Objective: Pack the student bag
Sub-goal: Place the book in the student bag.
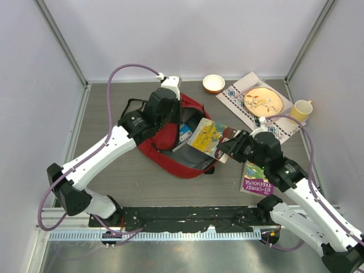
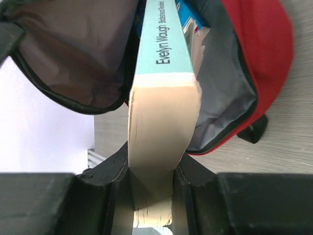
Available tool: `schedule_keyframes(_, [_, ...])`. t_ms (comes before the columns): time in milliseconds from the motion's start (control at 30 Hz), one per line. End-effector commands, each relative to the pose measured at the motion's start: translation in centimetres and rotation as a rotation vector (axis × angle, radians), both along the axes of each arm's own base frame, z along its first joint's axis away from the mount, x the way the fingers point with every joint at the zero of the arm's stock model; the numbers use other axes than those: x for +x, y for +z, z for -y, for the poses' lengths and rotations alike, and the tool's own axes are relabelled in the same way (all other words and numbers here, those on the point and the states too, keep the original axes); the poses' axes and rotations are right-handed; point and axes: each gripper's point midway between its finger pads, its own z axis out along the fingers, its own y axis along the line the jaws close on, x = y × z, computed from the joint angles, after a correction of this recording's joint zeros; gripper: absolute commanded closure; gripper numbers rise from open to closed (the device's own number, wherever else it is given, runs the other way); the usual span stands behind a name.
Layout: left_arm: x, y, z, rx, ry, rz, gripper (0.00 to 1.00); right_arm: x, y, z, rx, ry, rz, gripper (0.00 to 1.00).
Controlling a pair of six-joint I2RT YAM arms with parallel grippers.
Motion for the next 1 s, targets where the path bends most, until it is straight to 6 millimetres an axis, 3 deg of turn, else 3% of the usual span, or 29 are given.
schedule_keyframes(0, [-0.9, 5.4, 1.6, -0.186, -0.080, 0.096, 1.00, 1.1, 5.0, -4.3, 0.244, 0.136, 0.129, 0.99])
schedule_keyframes(233, [-1.7, 4.3, 2.2, -0.201, -0.114, 0.056, 1.00, 3.5, 4.5, -7.6, 0.422, 0.187, 0.116, 0.99])
schedule_keyframes(367, [-2.0, 4.0, 2.0, -0.214, -0.111, 0.050, 1.00, 4.8, 6.1, -9.0, 0.501, 0.221, 0.168, 0.99])
schedule_keyframes(467, [-2.1, 4.0, 1.8, -0.216, -0.106, 0.047, 1.00, 6.0, 5.7, -9.9, 0.522, 0.230, 0.160, 0.99])
schedule_keyframes(633, [-2.4, 4.1, 1.7, -0.229, -0.105, 0.051, 1.00, 7.9, 3.2, -10.4, 0.541, 0.171, 0.095, 0.99])
schedule_keyframes(700, [-2.4, 4.1, 1.7, -0.231, -0.108, 0.051, 1.00, 8.7, 2.3, -10.0, 0.543, 0.115, 0.085, 0.99])
schedule_keyframes(733, [-2.5, 4.1, 1.7, -0.233, -0.110, 0.052, 1.00, 8.9, 0.6, -9.5, 0.538, 0.075, 0.059, 0.99])
schedule_keyframes(800, [-2.6, 4.1, 1.8, -0.238, -0.118, 0.050, 1.00, 9.4, 0.0, -9.1, 0.584, 0.017, 0.069, 0.99])
schedule_keyframes(833, [-2.6, 4.1, 1.9, -0.240, -0.122, 0.050, 1.00, 9.4, -1.4, -9.2, 0.582, 0.007, 0.045, 0.99])
schedule_keyframes(933, [-2.6, 3.7, 2.0, -0.240, -0.126, 0.040, 1.00, 9.2, -1.3, -11.0, 0.576, 0.035, 0.081, 0.99])
schedule_keyframes(967, [-2.6, 3.6, 2.1, -0.241, -0.126, 0.038, 1.00, 9.4, -2.2, -11.6, 0.550, 0.029, 0.073, 0.99])
